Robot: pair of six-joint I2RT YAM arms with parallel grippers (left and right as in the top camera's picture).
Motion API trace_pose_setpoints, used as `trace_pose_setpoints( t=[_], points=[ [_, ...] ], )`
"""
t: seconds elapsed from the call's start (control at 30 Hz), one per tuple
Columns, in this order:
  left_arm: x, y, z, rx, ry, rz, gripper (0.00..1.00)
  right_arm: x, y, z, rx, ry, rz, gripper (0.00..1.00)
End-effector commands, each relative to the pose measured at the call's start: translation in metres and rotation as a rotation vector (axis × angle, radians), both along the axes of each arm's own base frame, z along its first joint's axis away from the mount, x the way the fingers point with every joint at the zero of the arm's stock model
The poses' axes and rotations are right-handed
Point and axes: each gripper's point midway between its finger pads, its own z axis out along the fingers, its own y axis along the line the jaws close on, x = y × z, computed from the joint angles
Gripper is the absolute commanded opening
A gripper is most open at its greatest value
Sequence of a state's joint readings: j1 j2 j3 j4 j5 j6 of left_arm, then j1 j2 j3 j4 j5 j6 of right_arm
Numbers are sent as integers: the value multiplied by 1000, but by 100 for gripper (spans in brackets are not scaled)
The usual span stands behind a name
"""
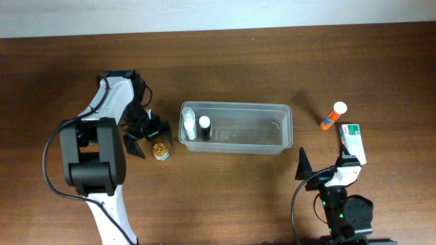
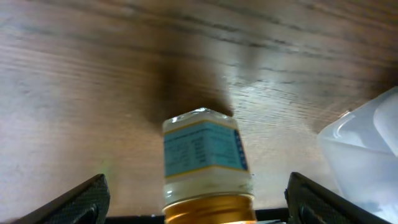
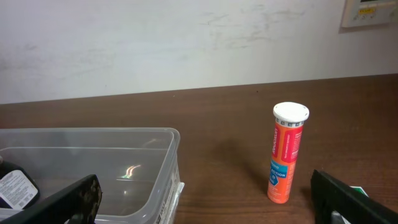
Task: Pack container
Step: 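Move the left gripper down to the gold-capped jar and grasp it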
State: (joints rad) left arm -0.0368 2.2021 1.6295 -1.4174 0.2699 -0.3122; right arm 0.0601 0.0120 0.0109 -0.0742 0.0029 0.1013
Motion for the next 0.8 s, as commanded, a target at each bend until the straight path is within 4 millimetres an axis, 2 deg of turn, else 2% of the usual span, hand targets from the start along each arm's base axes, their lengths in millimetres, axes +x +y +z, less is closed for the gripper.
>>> trace_pose_setpoints(
  t=[0.0, 0.13, 0.17, 0.23, 0.37, 0.57, 0.77],
  points=[
    [-3, -9, -5, 13, -4, -76, 90, 0, 0, -4, -6, 9, -3, 98],
    [-4, -15, -8, 60, -18, -145, 89, 0, 0, -4, -5, 9, -3, 98],
    [-5, -17, -8, 68, -20, -161, 83, 0, 0, -4, -5, 8, -3, 98],
    [-8, -19, -8, 104, -14, -196, 80, 0, 0, -4, -5, 9, -3, 98],
    [-10, -11, -8, 180, -2, -194, 79, 0, 0, -4, -6, 8, -3, 98],
    [-10, -10, -8, 187, -4, -186, 79, 0, 0, -4, -6, 9, -3, 98],
    [-5, -8, -10, 201, -25, -191, 64, 0, 0, -4, -6, 8, -3, 98]
  ],
)
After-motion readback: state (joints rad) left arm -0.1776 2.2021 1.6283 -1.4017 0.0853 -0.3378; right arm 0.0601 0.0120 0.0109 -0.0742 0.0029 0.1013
